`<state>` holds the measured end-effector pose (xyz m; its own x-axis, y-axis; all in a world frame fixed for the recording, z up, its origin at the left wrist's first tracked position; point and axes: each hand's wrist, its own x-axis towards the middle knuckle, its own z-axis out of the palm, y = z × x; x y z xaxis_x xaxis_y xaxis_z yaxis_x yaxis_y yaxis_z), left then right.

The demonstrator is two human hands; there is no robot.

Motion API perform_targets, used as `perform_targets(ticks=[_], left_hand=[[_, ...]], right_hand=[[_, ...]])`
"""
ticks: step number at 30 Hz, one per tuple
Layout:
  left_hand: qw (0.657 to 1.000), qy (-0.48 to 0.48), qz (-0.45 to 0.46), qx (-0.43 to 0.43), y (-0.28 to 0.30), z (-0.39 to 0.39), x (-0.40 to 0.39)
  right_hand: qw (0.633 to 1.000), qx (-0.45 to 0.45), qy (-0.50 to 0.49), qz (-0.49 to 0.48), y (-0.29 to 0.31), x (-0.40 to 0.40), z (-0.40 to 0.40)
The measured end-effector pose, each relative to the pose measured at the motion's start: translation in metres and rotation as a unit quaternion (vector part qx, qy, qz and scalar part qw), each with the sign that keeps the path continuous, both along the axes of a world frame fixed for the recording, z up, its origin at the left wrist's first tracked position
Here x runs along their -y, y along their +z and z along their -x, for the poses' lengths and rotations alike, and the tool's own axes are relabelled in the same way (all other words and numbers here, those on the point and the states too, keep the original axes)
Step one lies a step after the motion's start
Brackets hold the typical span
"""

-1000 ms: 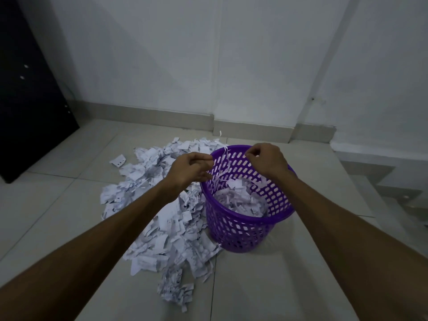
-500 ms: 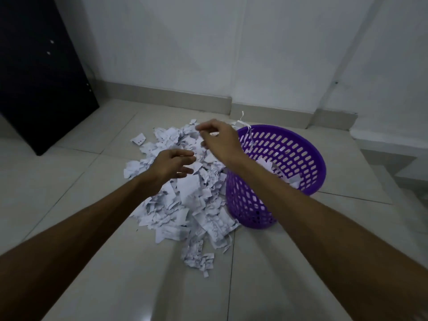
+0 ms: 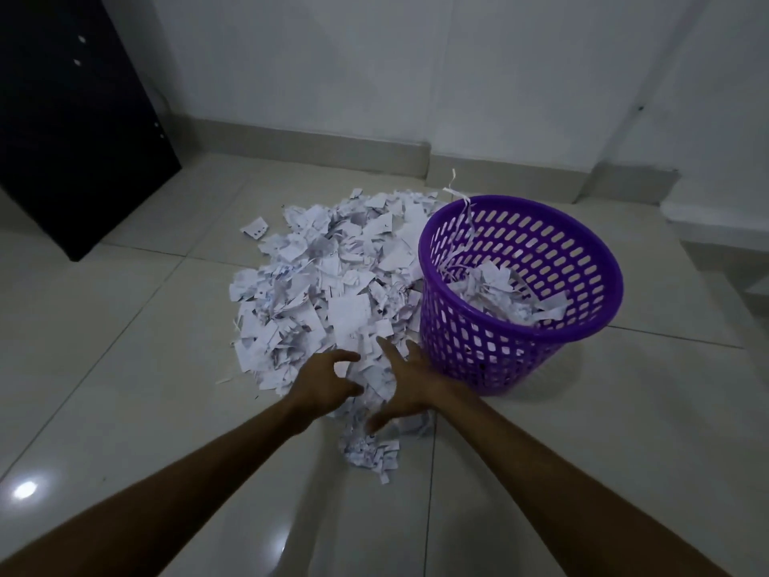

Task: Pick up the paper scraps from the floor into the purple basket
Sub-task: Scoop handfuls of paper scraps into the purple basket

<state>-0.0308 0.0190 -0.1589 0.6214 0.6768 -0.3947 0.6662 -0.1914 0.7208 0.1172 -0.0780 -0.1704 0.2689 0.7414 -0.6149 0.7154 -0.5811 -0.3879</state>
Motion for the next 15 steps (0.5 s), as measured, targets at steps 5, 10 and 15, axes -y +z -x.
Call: perform_targets(ticks=[5, 10, 15], left_hand=[[0.993, -0.065, -0.041, -0.086, -0.028, 0.009, 0.001], [0.984, -0.095, -0.079, -0.130, -0.057, 0.020, 0.001], [0.987, -0.079, -0.111, -0.082, -0.073, 0.023, -0.003]], right_hand=[[0.999, 0.027, 0.020, 0.017, -0.031, 0.013, 0.009], [0.995, 0.051, 0.034, -0.076, -0.049, 0.019, 0.017], [0.986, 0.051, 0.039, -0.157, -0.054, 0.016, 0.019]])
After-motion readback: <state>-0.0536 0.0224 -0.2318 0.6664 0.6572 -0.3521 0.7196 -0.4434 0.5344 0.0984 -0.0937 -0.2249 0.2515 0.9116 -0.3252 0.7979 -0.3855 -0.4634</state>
